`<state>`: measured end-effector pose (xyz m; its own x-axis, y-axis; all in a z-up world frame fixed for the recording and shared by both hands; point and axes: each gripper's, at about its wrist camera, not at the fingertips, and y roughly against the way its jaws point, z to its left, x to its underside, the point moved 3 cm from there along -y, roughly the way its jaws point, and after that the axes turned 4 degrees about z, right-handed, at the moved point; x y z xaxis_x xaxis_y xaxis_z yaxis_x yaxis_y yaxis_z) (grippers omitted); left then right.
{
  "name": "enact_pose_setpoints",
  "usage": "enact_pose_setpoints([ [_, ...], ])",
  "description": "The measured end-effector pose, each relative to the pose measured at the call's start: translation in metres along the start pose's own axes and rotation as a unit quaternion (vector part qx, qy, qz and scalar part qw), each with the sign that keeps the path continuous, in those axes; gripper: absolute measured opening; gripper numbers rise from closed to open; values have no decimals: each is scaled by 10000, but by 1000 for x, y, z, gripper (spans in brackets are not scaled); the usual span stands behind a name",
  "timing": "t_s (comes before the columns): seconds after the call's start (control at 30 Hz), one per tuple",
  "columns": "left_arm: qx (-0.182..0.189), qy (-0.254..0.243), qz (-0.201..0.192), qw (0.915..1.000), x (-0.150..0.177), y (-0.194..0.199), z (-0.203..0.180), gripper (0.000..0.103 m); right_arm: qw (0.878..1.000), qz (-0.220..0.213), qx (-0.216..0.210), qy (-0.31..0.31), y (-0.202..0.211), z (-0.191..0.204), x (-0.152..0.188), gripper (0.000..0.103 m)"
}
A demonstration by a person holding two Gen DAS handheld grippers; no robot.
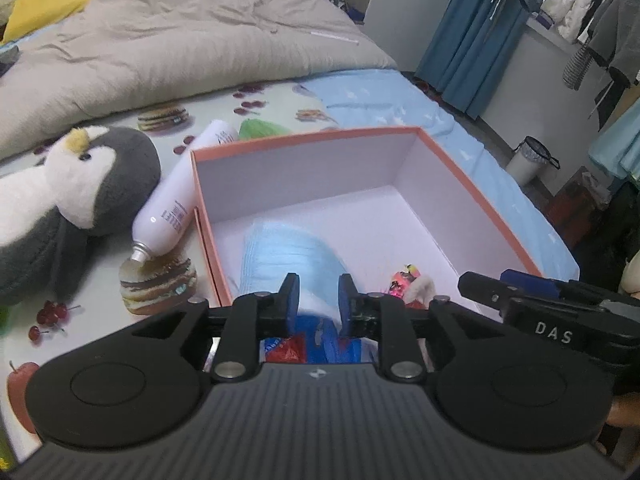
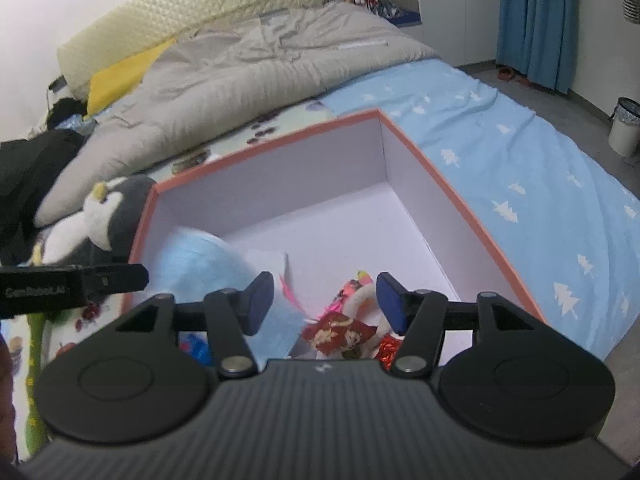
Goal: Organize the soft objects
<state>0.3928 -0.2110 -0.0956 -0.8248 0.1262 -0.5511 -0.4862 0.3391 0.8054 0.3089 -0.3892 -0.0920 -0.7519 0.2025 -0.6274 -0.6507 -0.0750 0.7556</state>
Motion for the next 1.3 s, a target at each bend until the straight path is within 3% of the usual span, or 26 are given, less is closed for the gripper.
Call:
enact_pose_setpoints([
  [0.53, -7, -409, -932, 9948, 13, 146, -20, 39, 9957, -920, -57, 74, 119, 30, 3, 60],
  [0.9, 26, -572, -1297, 9899, 67, 235, -30, 45, 9909, -1327, -52, 228, 191, 57, 35, 60],
  [0.97, 38, -518, -1354, 9894, 78, 245, -29, 50, 9900, -1379, -14, 279, 200, 61, 43, 60],
  [1.3, 102, -539, -1390, 9888, 136, 282, -25, 51, 9878, -1514, 17, 363, 228, 79, 91, 60],
])
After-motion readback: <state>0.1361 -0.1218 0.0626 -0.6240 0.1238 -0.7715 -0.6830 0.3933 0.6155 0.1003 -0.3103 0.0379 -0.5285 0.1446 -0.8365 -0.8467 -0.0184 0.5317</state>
